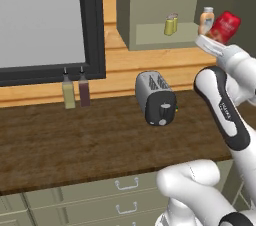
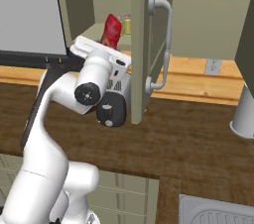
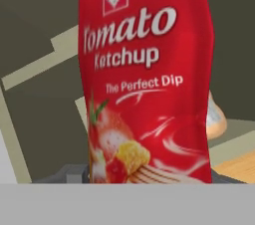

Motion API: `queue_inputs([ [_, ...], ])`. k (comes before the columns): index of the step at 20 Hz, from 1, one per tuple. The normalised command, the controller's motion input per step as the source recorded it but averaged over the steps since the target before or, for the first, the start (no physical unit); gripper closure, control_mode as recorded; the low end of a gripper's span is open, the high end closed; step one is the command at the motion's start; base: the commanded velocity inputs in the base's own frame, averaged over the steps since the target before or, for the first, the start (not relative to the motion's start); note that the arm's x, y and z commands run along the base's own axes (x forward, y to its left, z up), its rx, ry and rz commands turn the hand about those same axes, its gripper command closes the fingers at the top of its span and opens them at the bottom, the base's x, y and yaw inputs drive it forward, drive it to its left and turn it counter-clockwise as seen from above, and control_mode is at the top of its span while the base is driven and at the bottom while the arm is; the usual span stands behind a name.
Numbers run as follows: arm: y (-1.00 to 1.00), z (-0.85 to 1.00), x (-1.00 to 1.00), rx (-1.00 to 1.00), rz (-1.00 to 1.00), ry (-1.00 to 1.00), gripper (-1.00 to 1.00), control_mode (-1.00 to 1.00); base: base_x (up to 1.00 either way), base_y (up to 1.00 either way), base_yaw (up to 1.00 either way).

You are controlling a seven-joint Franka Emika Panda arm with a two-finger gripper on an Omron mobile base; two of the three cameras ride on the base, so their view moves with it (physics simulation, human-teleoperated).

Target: Put the shaker and condiment bottle from the counter next to their counterparts in the cabinet.

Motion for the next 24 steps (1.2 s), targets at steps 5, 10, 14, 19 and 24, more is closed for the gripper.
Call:
queue_inputs([
  [5, 0.00, 0.00, 0.34, 0.00, 0.00, 0.05, 1.00, -1.00, 0.00, 0.00, 0.00],
  [10, -0.01, 0.01, 0.24, -0.05, 0.00, 0.01, 1.00, -1.00, 0.00, 0.00, 0.00],
  [14, -0.01, 0.02, 0.16, -0.07, 0.00, 0.00, 1.00, -1.00, 0.00, 0.00, 0.00],
  [19, -0.06, 0.04, 0.16, -0.09, 0.00, 0.00, 1.00, -1.00, 0.00, 0.00, 0.00],
  [24, -0.11, 0.03, 0.15, -0.10, 0.00, 0.00, 1.00, -1.00, 0.00, 0.00, 0.00],
])
